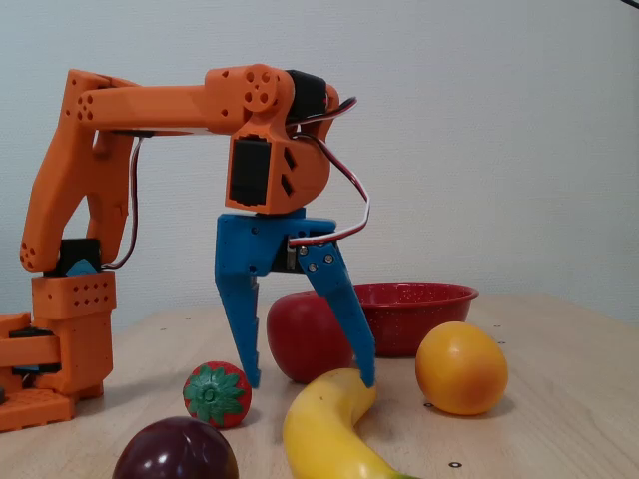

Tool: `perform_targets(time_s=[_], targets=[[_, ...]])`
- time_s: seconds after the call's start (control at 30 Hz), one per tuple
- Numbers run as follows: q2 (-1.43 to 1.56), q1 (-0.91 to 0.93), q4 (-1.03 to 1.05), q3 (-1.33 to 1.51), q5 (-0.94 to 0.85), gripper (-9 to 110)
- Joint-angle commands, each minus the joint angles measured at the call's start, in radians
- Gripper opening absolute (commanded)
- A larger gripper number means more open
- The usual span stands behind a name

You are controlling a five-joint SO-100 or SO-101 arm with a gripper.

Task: Put the banana in the red bowl.

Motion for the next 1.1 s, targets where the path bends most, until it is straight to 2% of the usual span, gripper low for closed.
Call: perform_targets(time_s=[0.0,0.8,1.07], targets=[[0.023,0.005,0.009,-0.084,0.021,44],[-0.141,0.072,-0.172,0.0,-0.014,41],[-0.163,0.092,-0.222,0.037,-0.032,22]])
